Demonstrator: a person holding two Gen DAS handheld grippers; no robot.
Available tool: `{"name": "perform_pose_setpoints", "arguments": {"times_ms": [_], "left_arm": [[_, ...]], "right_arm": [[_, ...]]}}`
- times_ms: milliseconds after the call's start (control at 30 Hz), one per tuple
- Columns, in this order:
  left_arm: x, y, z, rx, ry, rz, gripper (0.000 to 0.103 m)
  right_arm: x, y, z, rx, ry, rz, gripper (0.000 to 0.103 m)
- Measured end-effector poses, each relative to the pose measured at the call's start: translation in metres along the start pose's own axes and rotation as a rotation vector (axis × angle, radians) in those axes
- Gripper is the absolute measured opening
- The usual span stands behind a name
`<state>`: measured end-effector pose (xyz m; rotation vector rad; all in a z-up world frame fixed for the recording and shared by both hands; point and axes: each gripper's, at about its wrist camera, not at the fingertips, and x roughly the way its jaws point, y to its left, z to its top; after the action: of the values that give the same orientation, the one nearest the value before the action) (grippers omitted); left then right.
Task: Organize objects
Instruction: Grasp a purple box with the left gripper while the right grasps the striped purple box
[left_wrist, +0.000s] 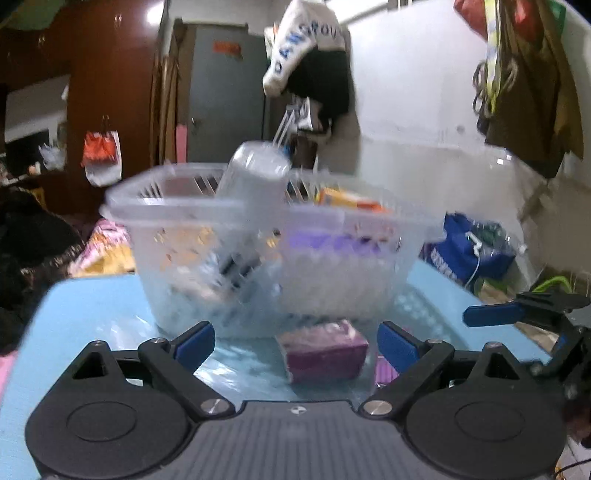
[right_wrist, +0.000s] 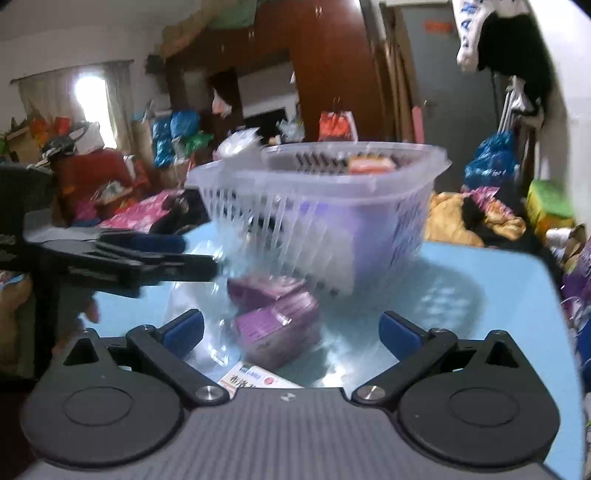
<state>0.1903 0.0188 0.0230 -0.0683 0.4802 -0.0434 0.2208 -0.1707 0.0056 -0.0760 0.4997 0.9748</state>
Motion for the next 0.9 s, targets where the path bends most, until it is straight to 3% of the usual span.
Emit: {"name": "perform_pose_setpoints", "arguments": {"times_ms": [433, 533, 667, 900], "left_arm": [[0.035, 0.0, -0.007, -0.021, 0.098, 0.003, 0.096], [0.039, 0.0, -0.006, -0.034, 0.108, 0.017, 0.096], [0.039, -0.002, -0.008, -0.035, 0.109, 0.016, 0.096], [0.044, -0.006, -0.009, -0.045, 0.107, 0.009, 0.093]], "right_arm": [[0.028, 0.026, -0.005, -0.138, 0.096, -0.029, 0.097], [0.033, 0.025, -0.009, -0.129, 0.109, -0.031, 0.092], [0.032, 0.021, -0.011, -0.111, 0.107, -0.042, 0.072], [0.023, 0.016, -0.014, -0.095, 0.073, -0.052, 0.068]]}}
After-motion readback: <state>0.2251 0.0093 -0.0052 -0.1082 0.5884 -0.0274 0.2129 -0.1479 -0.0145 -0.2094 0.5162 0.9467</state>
